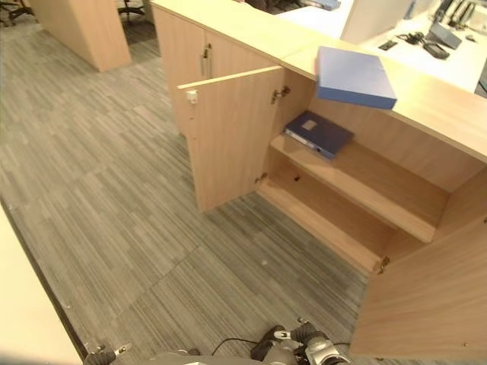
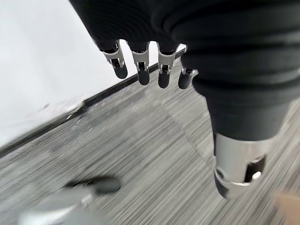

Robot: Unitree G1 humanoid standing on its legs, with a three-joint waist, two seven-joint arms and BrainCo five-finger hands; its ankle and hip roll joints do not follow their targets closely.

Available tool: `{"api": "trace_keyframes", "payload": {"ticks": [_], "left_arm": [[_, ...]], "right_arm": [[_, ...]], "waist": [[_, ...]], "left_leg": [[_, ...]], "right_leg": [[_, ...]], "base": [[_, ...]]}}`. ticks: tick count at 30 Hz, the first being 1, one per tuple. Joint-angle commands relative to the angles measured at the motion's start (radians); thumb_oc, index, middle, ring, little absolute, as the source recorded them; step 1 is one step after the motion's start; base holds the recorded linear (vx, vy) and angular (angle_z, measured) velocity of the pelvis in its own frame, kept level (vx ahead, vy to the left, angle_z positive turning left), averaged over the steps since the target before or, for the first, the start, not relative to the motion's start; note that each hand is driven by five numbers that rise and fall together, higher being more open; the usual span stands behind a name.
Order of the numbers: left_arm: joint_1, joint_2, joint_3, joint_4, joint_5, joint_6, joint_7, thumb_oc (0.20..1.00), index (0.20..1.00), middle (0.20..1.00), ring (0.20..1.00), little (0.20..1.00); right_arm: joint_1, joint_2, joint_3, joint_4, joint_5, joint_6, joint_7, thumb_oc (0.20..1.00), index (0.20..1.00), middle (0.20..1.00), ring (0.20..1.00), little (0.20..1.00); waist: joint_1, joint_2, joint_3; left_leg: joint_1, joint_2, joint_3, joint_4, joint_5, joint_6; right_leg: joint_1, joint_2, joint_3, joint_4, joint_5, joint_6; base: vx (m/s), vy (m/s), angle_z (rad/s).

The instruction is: Put the empty folder in the office cabinet

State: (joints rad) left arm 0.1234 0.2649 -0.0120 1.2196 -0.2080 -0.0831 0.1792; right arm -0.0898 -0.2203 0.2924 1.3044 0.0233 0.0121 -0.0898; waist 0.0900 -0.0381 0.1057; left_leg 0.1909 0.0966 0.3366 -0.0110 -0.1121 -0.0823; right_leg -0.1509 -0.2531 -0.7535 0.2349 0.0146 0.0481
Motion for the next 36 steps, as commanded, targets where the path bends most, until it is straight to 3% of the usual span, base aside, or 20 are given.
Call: {"api": "trace_keyframes", "payload": {"ticks": [1, 2, 3, 4, 5, 6, 7, 8, 10, 16, 19, 20, 22, 25, 29, 30, 31, 36], "left_arm": [[-0.059, 0.029, -0.019, 0.006, 0.021, -0.019, 0.004, 1.0, 1.0, 1.0, 1.0, 1.0], [-0.059, 0.029, -0.019, 0.006, 0.021, -0.019, 0.004, 1.0, 1.0, 1.0, 1.0, 1.0], [-0.065, 0.028, -0.023, -0.002, 0.016, -0.022, 0.002, 1.0, 1.0, 1.0, 1.0, 1.0], [-0.075, 0.027, -0.036, -0.032, 0.004, -0.025, 0.001, 1.0, 1.0, 1.0, 1.0, 1.0], [-0.09, 0.027, -0.052, -0.045, -0.004, -0.026, 0.002, 1.0, 1.0, 1.0, 1.0, 1.0], [-0.092, 0.026, -0.059, -0.048, -0.007, -0.026, -0.001, 1.0, 1.0, 1.0, 1.0, 1.0], [-0.091, 0.025, -0.061, -0.049, -0.008, -0.025, -0.002, 1.0, 1.0, 1.0, 1.0, 1.0], [-0.083, 0.022, -0.062, -0.042, -0.01, -0.023, -0.006, 1.0, 1.0, 1.0, 1.0, 1.0], [-0.081, 0.022, -0.062, -0.037, -0.014, -0.024, -0.009, 1.0, 1.0, 1.0, 1.0, 1.0], [-0.092, 0.012, -0.066, 0.002, -0.052, -0.033, -0.017, 1.0, 1.0, 1.0, 1.0, 1.0], [-0.094, 0.007, -0.063, 0.009, -0.066, -0.032, -0.025, 1.0, 1.0, 1.0, 1.0, 1.0], [-0.089, 0.001, -0.057, 0.018, -0.071, -0.031, -0.031, 1.0, 1.0, 1.0, 1.0, 1.0], [-0.089, -0.007, -0.062, 0.027, -0.067, -0.03, -0.038, 1.0, 1.0, 1.0, 1.0, 1.0], [-0.094, -0.006, -0.077, 0.039, -0.047, -0.025, -0.045, 1.0, 1.0, 1.0, 1.0, 1.0], [-0.099, 0.008, -0.079, 0.034, -0.031, -0.021, -0.052, 1.0, 1.0, 1.0, 1.0, 1.0], [-0.099, 0.008, -0.079, 0.034, -0.031, -0.021, -0.052, 1.0, 1.0, 1.0, 1.0, 1.0], [-0.106, 0.017, -0.083, 0.025, -0.018, -0.02, -0.052, 1.0, 1.0, 1.0, 1.0, 1.0], [-0.108, 0.032, -0.085, 0.014, 0.006, -0.011, -0.06, 1.0, 1.0, 1.0, 1.0, 1.0]], "right_arm": [[-0.062, 0.013, -0.003, 0.022, 0.054, -0.01, -0.027, 1.0, 1.0, 1.0, 1.0, 1.0], [-0.062, 0.013, -0.003, 0.022, 0.054, -0.01, -0.027, 1.0, 1.0, 1.0, 1.0, 1.0], [-0.061, 0.012, 0.003, 0.026, 0.056, -0.011, -0.029, 1.0, 1.0, 1.0, 1.0, 1.0], [-0.054, 0.004, 0.007, 0.032, 0.057, -0.012, -0.034, 1.0, 1.0, 1.0, 1.0, 1.0], [-0.051, -0.006, 0.008, 0.038, 0.061, -0.008, -0.039, 1.0, 1.0, 1.0, 1.0, 1.0], [-0.049, -0.008, 0.009, 0.042, 0.061, -0.007, -0.04, 1.0, 1.0, 1.0, 1.0, 1.0], [-0.046, -0.01, 0.01, 0.045, 0.06, -0.007, -0.039, 1.0, 1.0, 1.0, 1.0, 1.0], [-0.044, -0.018, 0.013, 0.048, 0.061, -0.012, -0.039, 1.0, 1.0, 1.0, 1.0, 1.0], [-0.043, -0.021, 0.016, 0.048, 0.059, -0.012, -0.038, 1.0, 1.0, 1.0, 1.0, 1.0], [-0.039, -0.03, 0.025, 0.054, 0.054, -0.017, -0.037, 1.0, 1.0, 1.0, 1.0, 1.0], [-0.035, -0.034, 0.024, 0.06, 0.046, -0.013, -0.033, 1.0, 1.0, 1.0, 1.0, 1.0], [-0.032, -0.034, 0.023, 0.065, 0.039, -0.012, -0.028, 1.0, 1.0, 1.0, 1.0, 1.0], [-0.03, -0.036, 0.011, 0.074, 0.038, -0.011, -0.025, 1.0, 1.0, 1.0, 1.0, 1.0], [-0.02, -0.029, -0.006, 0.076, 0.046, -0.006, -0.018, 1.0, 1.0, 1.0, 1.0, 1.0], [-0.02, -0.012, 0.001, 0.068, 0.027, 0.004, -0.002, 1.0, 1.0, 1.0, 1.0, 1.0], [-0.02, -0.012, 0.001, 0.067, 0.027, 0.004, -0.002, 1.0, 1.0, 1.0, 1.0, 1.0], [-0.025, -0.004, 0.01, 0.06, 0.017, 0.006, 0.005, 1.0, 1.0, 1.0, 1.0, 1.0], [-0.026, 0.009, 0.019, 0.033, 0.005, 0.01, 0.016, 1.0, 1.0, 1.0, 1.0, 1.0]], "waist": [[0.045, -0.028, 0.043], [0.045, -0.028, 0.043], [0.048, -0.033, 0.045], [0.057, -0.039, 0.056], [0.076, -0.052, 0.075], [0.083, -0.061, 0.081], [0.087, -0.066, 0.086], [0.098, -0.076, 0.098], [0.102, -0.074, 0.099], [0.107, -0.028, 0.106], [0.101, -0.018, 0.1], [0.11, -0.006, 0.082], [0.105, 0.003, 0.063], [0.094, -0.003, 0.039], [0.094, -0.008, 0.017], [0.096, -0.008, 0.017], [0.091, -0.005, 0.012], [0.074, 0.006, 0.005]], "left_leg": [[-0.022, 0.079, -0.135, 0.191, -0.031, -0.002], [-0.023, 0.08, -0.135, 0.193, -0.032, -0.002], [-0.052, 0.097, -0.14, 0.287, -0.004, -0.01], [-0.119, 0.121, -0.171, 0.471, 0.067, -0.016], [-0.219, 0.085, -0.239, 0.553, 0.089, 0.001], [-0.262, 0.062, -0.261, 0.556, 0.064, 0.01], [-0.286, 0.052, -0.271, 0.54, 0.05, 0.014], [-0.332, 0.031, -0.311, 0.422, 0.009, 0.019], [-0.324, 0.024, -0.328, 0.364, 0.017, 0.014], [-0.371, 0.012, -0.582, -0.003, 0.227, -0.036], [-0.385, 0.008, -0.599, -0.023, 0.239, -0.041], [-0.358, 0.0, -0.648, -0.034, 0.241, -0.047], [-0.335, -0.016, -0.674, -0.017, 0.233, -0.05], [-0.318, -0.047, -0.645, 0.025, 0.19, -0.026], [-0.284, -0.094, -0.574, 0.041, 0.141, 0.036], [-0.285, -0.095, -0.573, 0.042, 0.141, 0.037], [-0.267, -0.118, -0.544, 0.036, 0.128, 0.065], [-0.202, -0.175, -0.52, 0.002, 0.107, 0.118]], "right_leg": [[0.123, 0.064, 0.073, -0.198, 0.05, 0.082], [0.123, 0.064, 0.073, -0.199, 0.05, 0.082], [0.143, 0.09, 0.085, -0.216, 0.033, 0.061], [0.183, 0.141, 0.112, -0.254, -0.003, 0.019], [0.215, 0.162, 0.15, -0.287, -0.022, -0.003], [0.229, 0.165, 0.163, -0.3, -0.025, -0.003], [0.242, 0.167, 0.18, -0.309, -0.025, -0.001], [0.259, 0.165, 0.231, -0.316, -0.033, 0.012], [0.264, 0.166, 0.249, -0.313, -0.039, 0.011], [0.31, 0.205, 0.364, -0.298, -0.085, -0.005], [0.319, 0.207, 0.385, -0.296, -0.094, -0.001], [0.324, 0.217, 0.422, -0.301, -0.096, 0.002], [0.328, 0.205, 0.442, -0.299, -0.094, 0.011], [0.336, 0.157, 0.456, -0.285, -0.093, 0.036], [0.306, 0.073, 0.484, -0.199, -0.082, 0.077], [0.304, 0.072, 0.486, -0.197, -0.082, 0.077], [0.275, 0.036, 0.498, -0.148, -0.063, 0.095], [0.219, -0.038, 0.498, 0.017, 0.002, 0.101]], "base": [[0.05, -0.114, -0.4], [0.11, -0.221, -0.57], [0.16, -0.328, -0.71], [0.21, -0.447, -0.62], [0.2, -0.37, -0.51], [0.14, -0.177, -0.66], [0.19, -0.056, -1.56], [0.15, -0.016, -1.62], [0.11, 0.03, -1.26], [0.14, 0.114, -1.42], [0.15, 0.179, -0.57], [0.15, 0.213, -0.34], [0.22, 0.316, 0.0], [0.23, 0.37, 0.18], [0.16, 0.344, -0.21], [0.11, 0.415, -0.3], [0.09, 0.358, -0.33], [0.1, 0.336, -0.25]]}}
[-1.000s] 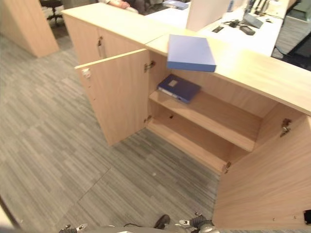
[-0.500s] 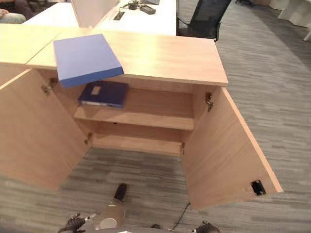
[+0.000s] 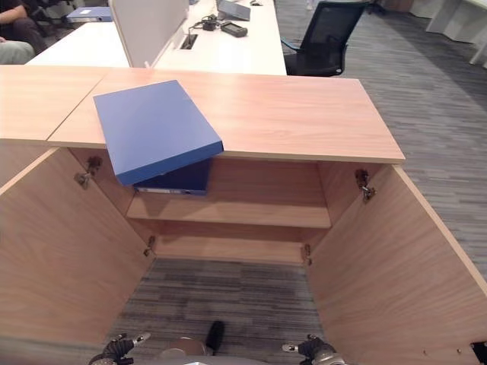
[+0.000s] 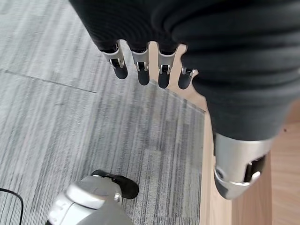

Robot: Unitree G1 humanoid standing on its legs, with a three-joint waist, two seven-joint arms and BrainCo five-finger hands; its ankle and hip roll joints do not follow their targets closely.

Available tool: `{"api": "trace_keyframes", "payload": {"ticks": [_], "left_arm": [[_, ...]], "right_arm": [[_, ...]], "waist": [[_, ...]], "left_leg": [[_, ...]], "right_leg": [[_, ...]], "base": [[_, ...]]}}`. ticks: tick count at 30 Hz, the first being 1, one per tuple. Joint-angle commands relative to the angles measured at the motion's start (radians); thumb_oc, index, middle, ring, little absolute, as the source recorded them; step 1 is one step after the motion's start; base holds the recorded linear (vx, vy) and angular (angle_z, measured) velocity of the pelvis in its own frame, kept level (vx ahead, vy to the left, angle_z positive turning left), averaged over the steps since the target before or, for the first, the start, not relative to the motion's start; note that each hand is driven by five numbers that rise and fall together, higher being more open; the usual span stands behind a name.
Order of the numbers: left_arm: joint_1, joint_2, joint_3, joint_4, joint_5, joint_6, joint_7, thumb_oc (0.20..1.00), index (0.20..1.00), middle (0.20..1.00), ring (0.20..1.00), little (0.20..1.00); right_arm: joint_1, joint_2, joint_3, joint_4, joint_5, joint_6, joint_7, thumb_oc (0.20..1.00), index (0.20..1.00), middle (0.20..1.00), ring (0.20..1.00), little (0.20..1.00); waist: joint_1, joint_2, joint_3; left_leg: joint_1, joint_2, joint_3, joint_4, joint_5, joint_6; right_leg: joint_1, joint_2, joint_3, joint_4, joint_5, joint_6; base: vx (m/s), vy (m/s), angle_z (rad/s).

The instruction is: Put the empty folder in the office cabinet

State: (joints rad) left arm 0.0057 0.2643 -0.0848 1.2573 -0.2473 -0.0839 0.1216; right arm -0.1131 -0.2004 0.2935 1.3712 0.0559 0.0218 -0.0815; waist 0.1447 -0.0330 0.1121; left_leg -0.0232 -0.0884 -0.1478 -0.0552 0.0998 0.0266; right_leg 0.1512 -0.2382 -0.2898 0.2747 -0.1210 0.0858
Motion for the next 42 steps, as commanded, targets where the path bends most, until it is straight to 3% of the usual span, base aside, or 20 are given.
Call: {"api": "trace_keyframes", "payload": {"ticks": [1, 3, 5, 8, 11, 23, 24, 28, 29, 35, 38, 39, 42], "left_arm": [[0.011, 0.035, -0.013, -0.025, 0.052, -0.008, -0.004, 1.0, 1.0, 1.0, 1.0, 1.0], [0.017, 0.039, -0.013, -0.027, 0.056, -0.005, -0.008, 1.0, 1.0, 1.0, 1.0, 1.0], [0.022, 0.043, -0.009, -0.027, 0.056, -0.003, -0.013, 1.0, 1.0, 1.0, 1.0, 1.0], [0.022, 0.04, -0.011, -0.026, 0.05, -0.004, -0.013, 1.0, 1.0, 1.0, 1.0, 1.0], [0.015, 0.034, -0.016, -0.031, 0.036, -0.011, -0.02, 1.0, 1.0, 1.0, 1.0, 1.0], [0.034, -0.008, 0.021, -0.161, -0.168, -0.034, -0.03, 1.0, 1.0, 1.0, 1.0, 1.0], [0.037, -0.009, 0.024, -0.195, -0.185, -0.039, -0.024, 1.0, 1.0, 1.0, 1.0, 1.0], [0.143, 0.008, 0.034, -0.65, -0.336, -0.046, -0.043, 1.0, 1.0, 1.0, 1.0, 1.0], [0.207, 0.023, 0.065, -0.83, -0.391, -0.04, -0.063, 1.0, 1.0, 1.0, 1.0, 1.0], [0.304, 0.053, 0.255, -1.26, -0.36, -0.084, 0.01, 1.0, 1.0, 1.0, 1.0, 1.0], [0.276, 0.056, 0.325, -1.337, -0.329, -0.123, 0.064, 1.0, 1.0, 1.0, 1.0, 1.0], [0.239, 0.04, 0.377, -1.376, -0.282, -0.16, 0.142, 1.0, 1.0, 1.0, 1.0, 1.0], [0.219, 0.04, 0.408, -1.39, -0.213, -0.174, 0.203, 1.0, 1.0, 1.0, 1.0, 1.0]], "right_arm": [[-0.001, -0.009, 0.021, -0.038, -0.029, 0.001, 0.011, 1.0, 1.0, 1.0, 1.0, 1.0], [0.0, -0.007, 0.025, -0.046, -0.032, 0.001, 0.013, 1.0, 1.0, 1.0, 1.0, 1.0], [0.002, -0.003, 0.029, -0.053, -0.032, -0.003, 0.015, 1.0, 1.0, 1.0, 1.0, 1.0], [-0.009, -0.004, 0.038, -0.056, -0.029, -0.003, 0.015, 1.0, 1.0, 1.0, 1.0, 1.0], [-0.015, -0.005, 0.032, -0.049, -0.005, -0.008, 0.008, 1.0, 1.0, 1.0, 1.0, 1.0], [0.015, 0.003, 0.027, -0.022, 0.006, -0.009, 0.006, 1.0, 1.0, 1.0, 1.0, 1.0], [0.017, 0.003, 0.025, -0.022, 0.006, -0.009, 0.004, 1.0, 1.0, 1.0, 1.0, 1.0], [0.029, -0.015, 0.014, -0.031, -0.008, 0.0, 0.006, 1.0, 1.0, 1.0, 1.0, 1.0], [0.027, -0.023, 0.006, -0.031, -0.024, 0.01, 0.014, 1.0, 1.0, 1.0, 1.0, 1.0], [0.035, -0.015, -0.001, -0.017, -0.06, 0.032, 0.017, 1.0, 1.0, 1.0, 1.0, 1.0], [0.043, -0.005, 0.007, -0.012, -0.06, 0.031, 0.021, 1.0, 1.0, 1.0, 1.0, 1.0], [0.051, 0.008, 0.015, -0.007, -0.057, 0.031, 0.019, 1.0, 1.0, 1.0, 1.0, 1.0], [0.055, 0.012, 0.013, -0.004, -0.049, 0.03, 0.011, 1.0, 1.0, 1.0, 1.0, 1.0]], "waist": [[0.017, 0.002, 0.002], [0.011, 0.005, 0.014], [0.012, 0.012, 0.023], [0.007, 0.015, 0.038], [-0.004, -0.001, 0.049], [0.018, -0.04, -0.026], [0.018, -0.042, -0.027], [0.03, -0.042, -0.026], [0.036, -0.035, -0.024], [0.069, -0.036, -0.017], [0.079, -0.04, -0.014], [0.086, -0.046, -0.012], [0.089, -0.048, -0.012]], "left_leg": [[0.028, 0.001, -0.032, 0.042, -0.11, 0.019], [0.054, -0.017, -0.028, 0.042, -0.118, 0.038], [0.075, -0.014, -0.018, 0.044, -0.13, 0.045], [0.089, -0.004, -0.024, 0.041, -0.13, 0.037], [0.088, -0.009, -0.03, 0.046, -0.132, 0.028], [0.134, 0.043, -0.052, -0.032, -0.124, -0.015], [0.137, 0.046, -0.056, -0.032, -0.127, -0.018], [0.14, 0.058, -0.069, -0.032, -0.129, -0.029], [0.136, 0.062, -0.07, -0.032, -0.125, -0.031], [0.129, 0.074, -0.086, -0.032, -0.119, -0.041], [0.128, 0.076, -0.091, -0.032, -0.123, -0.045], [0.128, 0.078, -0.091, -0.032, -0.128, -0.047], [0.13, 0.077, -0.091, -0.032, -0.132, -0.049]], "right_leg": [[-0.093, -0.069, 0.028, 0.018, 0.162, 0.06], [-0.116, -0.096, 0.022, 0.097, 0.23, 0.055], [-0.143, -0.099, -0.004, 0.136, 0.216, 0.046], [-0.172, -0.026, -0.01, 0.039, 0.154, 0.03], [-0.171, 0.053, 0.034, -0.15, 0.15, 0.05], [-0.039, 0.107, -0.015, -0.332, 0.149, 0.039], [-0.031, 0.109, -0.017, -0.338, 0.147, 0.038], [-0.011, 0.119, -0.032, -0.362, 0.14, 0.036], [-0.013, 0.122, -0.031, -0.362, 0.135, 0.037], [-0.01, 0.132, -0.037, -0.362, 0.12, 0.031], [-0.009, 0.135, -0.039, -0.362, 0.115, 0.028], [-0.007, 0.137, -0.044, -0.362, 0.11, 0.027], [-0.004, 0.137, -0.045, -0.362, 0.108, 0.026]], "base": [[0.09, 0.267, -0.13], [0.07, 0.221, 0.03], [0.05, 0.125, 0.07], [0.02, -0.031, -0.04], [0.03, -0.1, 0.1], [0.09, -0.098, 0.1], [0.07, -0.108, 0.12], [0.05, -0.071, 0.11], [0.02, -0.046, 0.11], [0.03, -0.047, 0.03], [0.02, -0.047, 0.05], [0.01, -0.034, 0.04], [0.01, -0.013, 0.01]]}}
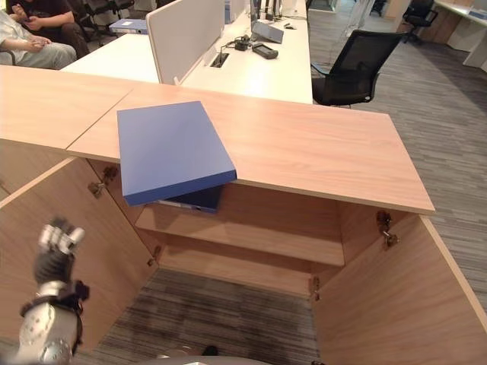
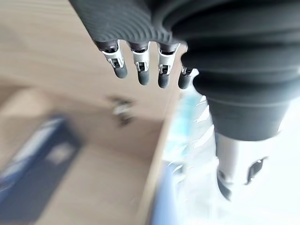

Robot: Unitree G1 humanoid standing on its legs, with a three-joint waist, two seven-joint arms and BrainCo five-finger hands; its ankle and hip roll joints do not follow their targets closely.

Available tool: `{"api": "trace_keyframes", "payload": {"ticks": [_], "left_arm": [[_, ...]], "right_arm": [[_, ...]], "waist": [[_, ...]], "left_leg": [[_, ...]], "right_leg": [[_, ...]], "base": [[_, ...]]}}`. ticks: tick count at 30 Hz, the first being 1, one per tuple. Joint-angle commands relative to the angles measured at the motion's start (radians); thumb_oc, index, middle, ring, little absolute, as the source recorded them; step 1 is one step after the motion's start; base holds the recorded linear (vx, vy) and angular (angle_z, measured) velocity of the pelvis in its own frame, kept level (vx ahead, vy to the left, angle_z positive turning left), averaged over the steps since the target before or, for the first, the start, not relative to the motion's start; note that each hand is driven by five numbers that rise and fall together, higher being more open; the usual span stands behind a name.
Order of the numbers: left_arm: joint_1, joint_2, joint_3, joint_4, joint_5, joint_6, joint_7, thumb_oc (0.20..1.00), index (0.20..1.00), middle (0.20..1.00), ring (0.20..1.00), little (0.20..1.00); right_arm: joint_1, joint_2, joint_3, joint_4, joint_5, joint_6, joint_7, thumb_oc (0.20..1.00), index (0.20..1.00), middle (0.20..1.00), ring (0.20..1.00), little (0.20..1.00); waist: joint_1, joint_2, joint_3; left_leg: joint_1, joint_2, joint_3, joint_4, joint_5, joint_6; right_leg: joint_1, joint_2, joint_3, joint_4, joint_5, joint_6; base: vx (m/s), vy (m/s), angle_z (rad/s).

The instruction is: Put the empty folder in the office cabinet

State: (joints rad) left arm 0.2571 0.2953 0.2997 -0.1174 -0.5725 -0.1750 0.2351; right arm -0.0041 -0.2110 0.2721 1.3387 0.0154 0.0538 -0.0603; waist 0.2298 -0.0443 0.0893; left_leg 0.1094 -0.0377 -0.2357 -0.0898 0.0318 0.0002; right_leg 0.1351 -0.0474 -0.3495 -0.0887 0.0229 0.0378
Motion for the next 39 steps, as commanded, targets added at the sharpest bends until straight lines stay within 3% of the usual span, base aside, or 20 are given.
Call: {"api": "trace_keyframes", "payload": {"ticks": [1, 10, 15, 26, 31, 39], "left_arm": [[-0.044, 0.016, 0.047, -0.026, 0.19, -0.083, 0.138, 1.0, 1.0, 1.0, 1.0, 1.0], [-0.047, 0.044, 0.073, -0.108, 0.37, -0.075, 0.201, 1.0, 1.0, 1.0, 1.0, 1.0], [-0.043, 0.159, 0.081, -0.226, 0.538, -0.064, 0.164, 1.0, 1.0, 1.0, 1.0, 1.0], [-0.073, 0.32, 0.042, -0.351, 0.564, -0.065, 0.036, 1.0, 1.0, 1.0, 1.0, 1.0], [-0.096, 0.352, 0.023, -0.397, 0.588, -0.072, 0.02, 1.0, 1.0, 1.0, 1.0, 1.0], [-0.179, 0.397, -0.089, -0.454, 0.522, -0.061, -0.067, 1.0, 1.0, 1.0, 1.0, 1.0]], "right_arm": [[-0.051, 0.026, 0.03, 0.03, -0.001, -0.005, -0.02, 1.0, 1.0, 1.0, 1.0, 1.0], [-0.044, 0.035, 0.015, 0.041, 0.011, -0.012, -0.042, 1.0, 1.0, 1.0, 1.0, 1.0], [-0.053, 0.034, 0.016, 0.05, -0.007, -0.01, -0.038, 1.0, 1.0, 1.0, 1.0, 1.0], [-0.07, 0.019, 0.038, 0.041, -0.055, 0.003, -0.01, 1.0, 1.0, 1.0, 1.0, 1.0], [-0.079, 0.022, 0.051, 0.039, -0.066, 0.006, 0.0, 1.0, 1.0, 1.0, 1.0, 1.0], [-0.088, 0.016, 0.073, 0.043, -0.09, 0.014, 0.014, 1.0, 1.0, 1.0, 1.0, 1.0]], "waist": [[0.006, -0.039, 0.011], [0.014, -0.04, 0.011], [0.016, -0.039, 0.009], [-0.009, -0.025, -0.002], [-0.013, -0.024, -0.006], [-0.031, -0.02, -0.017]], "left_leg": [[-0.001, 0.026, -0.004, 0.003, -0.068, -0.023], [0.009, 0.026, -0.005, 0.003, -0.078, -0.026], [0.012, 0.024, -0.001, 0.003, -0.087, -0.027], [0.023, 0.028, 0.013, 0.003, -0.094, -0.026], [0.028, 0.029, 0.017, 0.003, -0.097, -0.027], [0.042, 0.029, 0.023, 0.003, -0.104, -0.027]], "right_leg": [[0.014, -0.053, 0.015, 0.001, -0.037, 0.074], [0.023, -0.054, 0.012, 0.001, -0.042, 0.076], [0.025, -0.053, 0.011, 0.001, -0.04, 0.079], [0.027, -0.051, 0.025, 0.001, -0.037, 0.08], [0.03, -0.051, 0.027, 0.001, -0.038, 0.08], [0.04, -0.048, 0.033, 0.001, -0.041, 0.08]], "base": [[0.0, 0.0, 0.0], [0.0, 0.0, 0.0], [0.0, 0.0, 0.01], [0.0, 0.0, -0.02], [0.0, 0.0, 0.0], [0.0, 0.0, 0.0]]}}
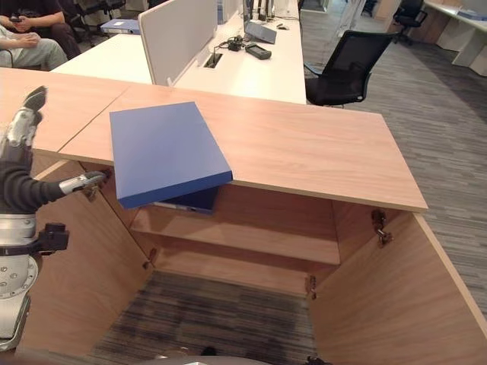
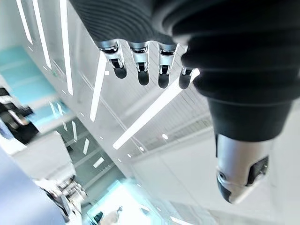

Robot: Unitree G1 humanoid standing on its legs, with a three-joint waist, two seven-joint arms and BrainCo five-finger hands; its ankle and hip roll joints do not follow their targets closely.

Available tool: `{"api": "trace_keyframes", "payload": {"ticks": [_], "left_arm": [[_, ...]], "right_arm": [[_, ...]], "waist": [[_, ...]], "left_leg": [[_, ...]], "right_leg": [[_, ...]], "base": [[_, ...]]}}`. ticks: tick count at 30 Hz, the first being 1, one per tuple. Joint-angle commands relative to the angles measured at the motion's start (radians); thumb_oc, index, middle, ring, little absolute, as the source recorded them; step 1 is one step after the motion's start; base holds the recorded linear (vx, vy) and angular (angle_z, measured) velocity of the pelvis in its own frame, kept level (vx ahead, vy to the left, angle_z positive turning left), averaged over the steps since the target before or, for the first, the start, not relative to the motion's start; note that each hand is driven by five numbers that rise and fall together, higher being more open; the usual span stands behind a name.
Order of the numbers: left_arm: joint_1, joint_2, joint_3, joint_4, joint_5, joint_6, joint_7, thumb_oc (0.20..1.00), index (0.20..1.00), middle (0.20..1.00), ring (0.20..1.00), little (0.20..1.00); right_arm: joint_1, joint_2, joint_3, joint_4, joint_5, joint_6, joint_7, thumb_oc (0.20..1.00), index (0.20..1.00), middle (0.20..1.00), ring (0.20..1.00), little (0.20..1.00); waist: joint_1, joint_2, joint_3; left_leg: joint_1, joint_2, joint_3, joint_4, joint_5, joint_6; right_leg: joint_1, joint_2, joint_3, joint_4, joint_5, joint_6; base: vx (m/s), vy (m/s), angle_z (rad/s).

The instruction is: Put the empty folder in the office cabinet

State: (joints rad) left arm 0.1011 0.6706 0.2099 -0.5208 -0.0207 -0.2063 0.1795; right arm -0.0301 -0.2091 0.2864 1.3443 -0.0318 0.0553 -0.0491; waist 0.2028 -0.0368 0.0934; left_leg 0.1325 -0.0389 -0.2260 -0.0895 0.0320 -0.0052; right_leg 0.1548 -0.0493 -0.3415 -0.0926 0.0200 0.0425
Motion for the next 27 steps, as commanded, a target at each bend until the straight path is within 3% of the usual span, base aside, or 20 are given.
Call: {"api": "trace_keyframes", "payload": {"ticks": [1, 25, 27], "left_arm": [[-0.031, 0.024, -0.009, -0.054, -0.026, -0.03, -0.017, 1.0, 1.0, 1.0, 1.0, 1.0], [-0.192, 0.036, -0.251, 0.086, 0.404, 0.032, 0.035, 1.0, 1.0, 1.0, 1.0, 1.0], [-0.211, 0.03, -0.299, 0.128, 0.492, 0.042, 0.052, 1.0, 1.0, 1.0, 1.0, 1.0]], "right_arm": [[-0.06, 0.016, 0.061, 0.039, -0.045, 0.013, 0.004, 1.0, 1.0, 1.0, 1.0, 1.0], [-0.068, 0.03, 0.09, 0.055, -0.077, 0.016, -0.019, 1.0, 1.0, 1.0, 1.0, 1.0], [-0.068, 0.032, 0.092, 0.061, -0.085, 0.017, -0.023, 1.0, 1.0, 1.0, 1.0, 1.0]], "waist": [[-0.006, -0.027, -0.022], [-0.043, -0.027, -0.038], [-0.054, -0.025, -0.043]], "left_leg": [[0.02, 0.03, 0.016, 0.002, -0.105, -0.022], [0.035, 0.033, 0.032, 0.002, -0.116, -0.021], [0.039, 0.033, 0.037, 0.002, -0.119, -0.02]], "right_leg": [[0.021, -0.046, 0.025, 0.005, -0.037, 0.076], [0.026, -0.04, 0.044, 0.005, -0.039, 0.073], [0.027, -0.04, 0.047, 0.005, -0.04, 0.074]], "base": [[0.0, 0.0, 0.0], [0.0, 0.001, -0.02], [0.01, 0.008, -0.06]]}}
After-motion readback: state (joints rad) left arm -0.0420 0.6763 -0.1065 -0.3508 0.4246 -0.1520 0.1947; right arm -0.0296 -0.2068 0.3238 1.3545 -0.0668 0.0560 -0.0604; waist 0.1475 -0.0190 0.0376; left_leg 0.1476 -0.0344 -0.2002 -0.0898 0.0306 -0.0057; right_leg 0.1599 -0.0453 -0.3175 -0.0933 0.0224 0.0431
